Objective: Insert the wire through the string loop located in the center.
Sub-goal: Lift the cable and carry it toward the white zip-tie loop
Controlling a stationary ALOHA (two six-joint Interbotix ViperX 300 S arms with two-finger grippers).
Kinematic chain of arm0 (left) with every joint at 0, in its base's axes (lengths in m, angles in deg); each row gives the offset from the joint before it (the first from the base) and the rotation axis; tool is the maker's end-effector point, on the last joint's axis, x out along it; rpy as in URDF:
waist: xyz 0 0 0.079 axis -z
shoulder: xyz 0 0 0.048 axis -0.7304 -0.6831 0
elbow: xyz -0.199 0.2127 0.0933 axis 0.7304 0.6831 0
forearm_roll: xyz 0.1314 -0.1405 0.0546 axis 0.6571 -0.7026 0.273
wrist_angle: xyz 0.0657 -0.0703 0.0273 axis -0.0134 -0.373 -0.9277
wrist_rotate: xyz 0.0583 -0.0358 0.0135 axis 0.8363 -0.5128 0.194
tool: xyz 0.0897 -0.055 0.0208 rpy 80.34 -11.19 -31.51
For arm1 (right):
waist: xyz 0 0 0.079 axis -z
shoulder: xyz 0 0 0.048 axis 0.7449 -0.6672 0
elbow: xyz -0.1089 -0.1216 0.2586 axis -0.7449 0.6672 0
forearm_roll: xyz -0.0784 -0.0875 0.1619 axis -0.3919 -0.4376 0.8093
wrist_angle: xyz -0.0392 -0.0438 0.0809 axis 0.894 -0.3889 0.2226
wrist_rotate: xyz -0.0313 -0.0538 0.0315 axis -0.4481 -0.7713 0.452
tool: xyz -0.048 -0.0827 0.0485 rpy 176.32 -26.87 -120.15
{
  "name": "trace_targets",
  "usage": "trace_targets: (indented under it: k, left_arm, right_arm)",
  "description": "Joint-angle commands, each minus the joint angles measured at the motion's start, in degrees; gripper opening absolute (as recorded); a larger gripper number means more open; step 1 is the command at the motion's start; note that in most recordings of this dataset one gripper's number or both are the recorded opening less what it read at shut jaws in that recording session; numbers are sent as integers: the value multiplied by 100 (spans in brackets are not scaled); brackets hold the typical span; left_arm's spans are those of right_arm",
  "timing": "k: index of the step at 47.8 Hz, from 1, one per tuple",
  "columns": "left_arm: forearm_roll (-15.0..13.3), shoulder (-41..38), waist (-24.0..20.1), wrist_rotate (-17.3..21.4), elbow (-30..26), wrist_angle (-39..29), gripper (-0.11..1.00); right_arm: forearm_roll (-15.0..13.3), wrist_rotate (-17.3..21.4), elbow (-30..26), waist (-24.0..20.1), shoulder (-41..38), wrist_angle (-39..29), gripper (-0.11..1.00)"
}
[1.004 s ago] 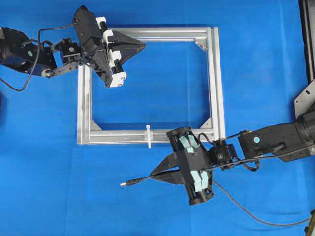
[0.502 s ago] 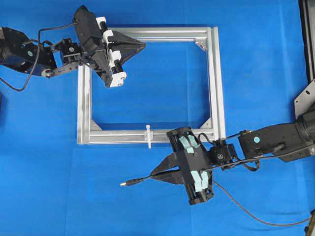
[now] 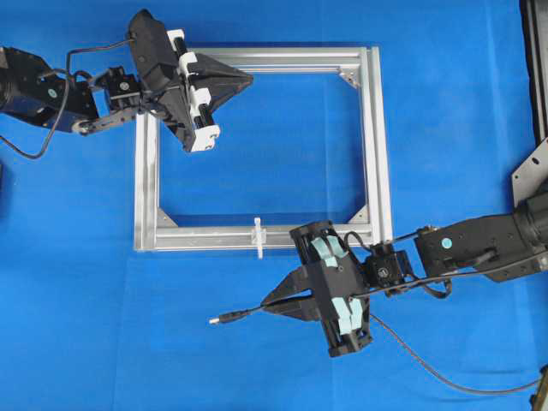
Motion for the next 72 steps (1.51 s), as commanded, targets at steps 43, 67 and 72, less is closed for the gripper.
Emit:
trace_targets:
  k: [43, 67, 72]
  left_arm:
    - [18, 167, -9, 0, -62, 26, 0]
    - [18, 167, -18, 0, -62, 18, 0]
    - [18, 167, -18, 9, -62, 26, 0]
  right_arm:
    - [0, 18, 589, -35, 756, 44, -3]
    - [18, 35, 1573, -44, 1600, 44, -3]
    - [18, 9, 1564, -35, 1582, 53, -3]
